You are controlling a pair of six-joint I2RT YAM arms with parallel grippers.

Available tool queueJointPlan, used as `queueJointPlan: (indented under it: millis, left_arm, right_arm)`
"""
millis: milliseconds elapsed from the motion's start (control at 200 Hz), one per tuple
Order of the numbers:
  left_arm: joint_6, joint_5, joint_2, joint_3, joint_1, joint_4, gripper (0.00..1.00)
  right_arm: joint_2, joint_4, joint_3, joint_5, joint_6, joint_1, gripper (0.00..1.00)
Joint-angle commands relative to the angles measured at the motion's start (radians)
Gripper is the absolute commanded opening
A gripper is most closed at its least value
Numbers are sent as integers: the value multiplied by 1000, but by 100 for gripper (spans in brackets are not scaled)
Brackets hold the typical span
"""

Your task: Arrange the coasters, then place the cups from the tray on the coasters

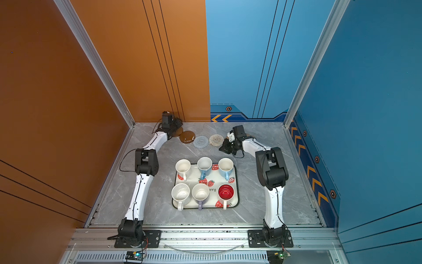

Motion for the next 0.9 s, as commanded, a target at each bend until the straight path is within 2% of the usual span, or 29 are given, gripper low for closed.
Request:
queueJointPlan:
  millis: [0,521,751,896]
  left_arm:
    - [42,13,3,9,20,-240,48]
    - [228,-33,-41,36,33,-556,49]
    - [267,-59,-99,22,33,-569,48]
    - [287,-63,-151,38,33,-569,48]
  right_arm:
    - [2,-1,16,-15,10,5,0]
    - [-6,5,9,-21,6,5,0]
    - [0,3,35,-24,4,3,0]
    - [20,-1,105,-33,6,2,0]
